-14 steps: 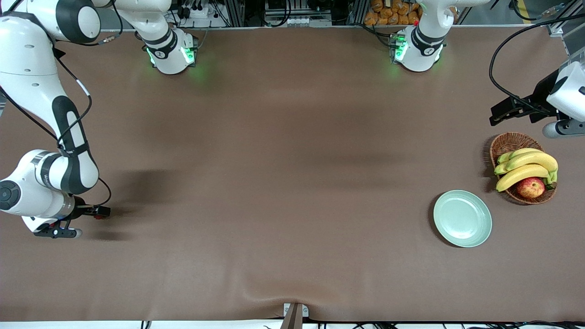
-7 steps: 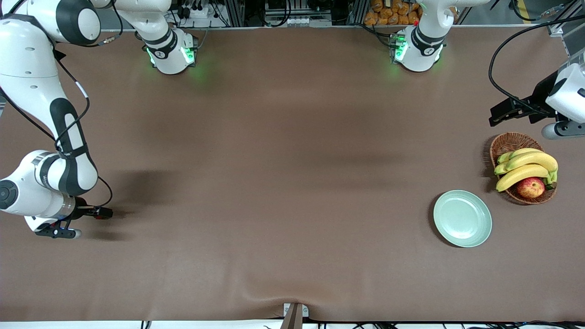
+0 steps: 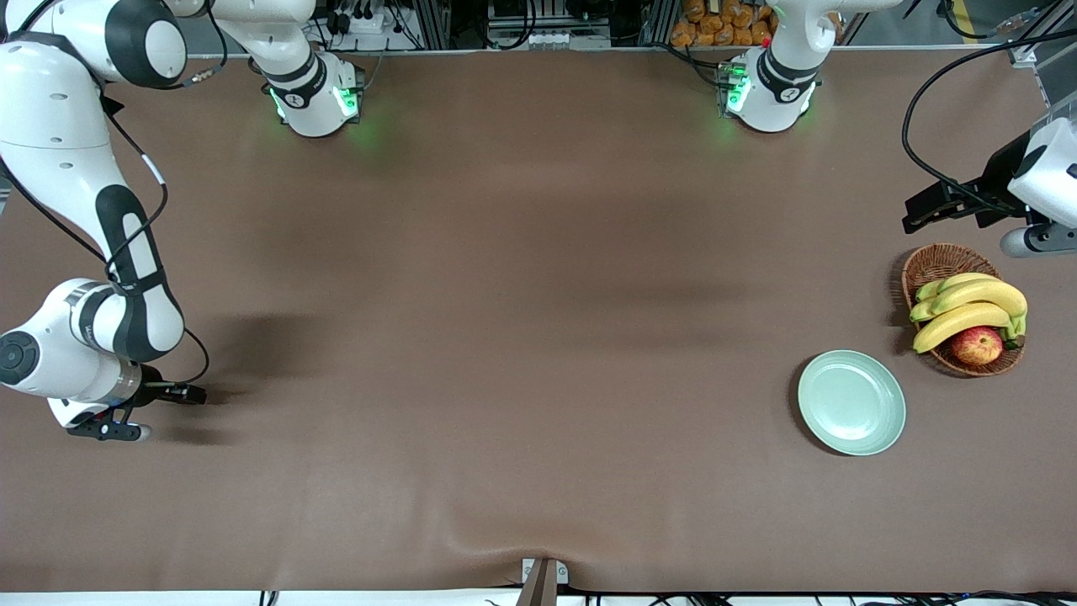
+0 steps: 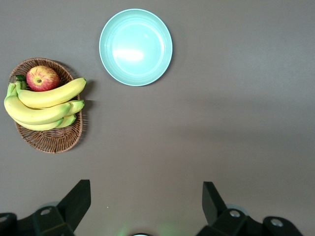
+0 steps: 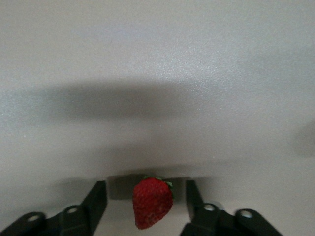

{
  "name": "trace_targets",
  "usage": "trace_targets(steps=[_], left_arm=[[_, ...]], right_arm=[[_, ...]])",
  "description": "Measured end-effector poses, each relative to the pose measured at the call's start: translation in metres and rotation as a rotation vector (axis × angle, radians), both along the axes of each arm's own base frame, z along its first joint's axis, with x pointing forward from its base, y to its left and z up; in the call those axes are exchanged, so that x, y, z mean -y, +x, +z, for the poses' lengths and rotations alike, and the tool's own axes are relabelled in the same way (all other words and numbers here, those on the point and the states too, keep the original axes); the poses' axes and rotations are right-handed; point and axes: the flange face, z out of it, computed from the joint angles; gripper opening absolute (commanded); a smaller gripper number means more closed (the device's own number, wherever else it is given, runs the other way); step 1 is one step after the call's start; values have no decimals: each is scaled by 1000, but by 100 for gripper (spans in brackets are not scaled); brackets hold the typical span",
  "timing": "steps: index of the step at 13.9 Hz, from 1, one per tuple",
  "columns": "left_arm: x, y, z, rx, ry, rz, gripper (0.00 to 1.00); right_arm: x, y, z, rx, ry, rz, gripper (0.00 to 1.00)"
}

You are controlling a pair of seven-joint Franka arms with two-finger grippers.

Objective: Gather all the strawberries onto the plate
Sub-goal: 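Carry the strawberry with the right gripper toward the table middle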

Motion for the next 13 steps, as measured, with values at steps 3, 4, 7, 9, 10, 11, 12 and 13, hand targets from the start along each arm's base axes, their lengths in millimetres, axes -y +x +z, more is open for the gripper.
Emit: trace_targets(steps=[3,4,7,9,10,11,12,13], left_arm=[[0,0,0,0,0,0,100],[0,0,0,0,0,0,100],[0,0,0,0,0,0,100],[0,0,0,0,0,0,100],[0,0,0,0,0,0,100],[0,0,0,-1,0,-1,100],[1,1,-1,-2,0,-2,100],[1,1,-3,-5,0,-4,100]], right_arm=[[2,0,1,1,0,0,0],[3,0,1,2,0,5,0],[-2,3,5,2,5,52,0],[-24,14,24,14,31,105,0],[-44,20,40,21,53,132,0],[-68,26,61,29,79,165,0],[-97,31,84,43,107,204,0],[-129,34,105,60,131,249,0]])
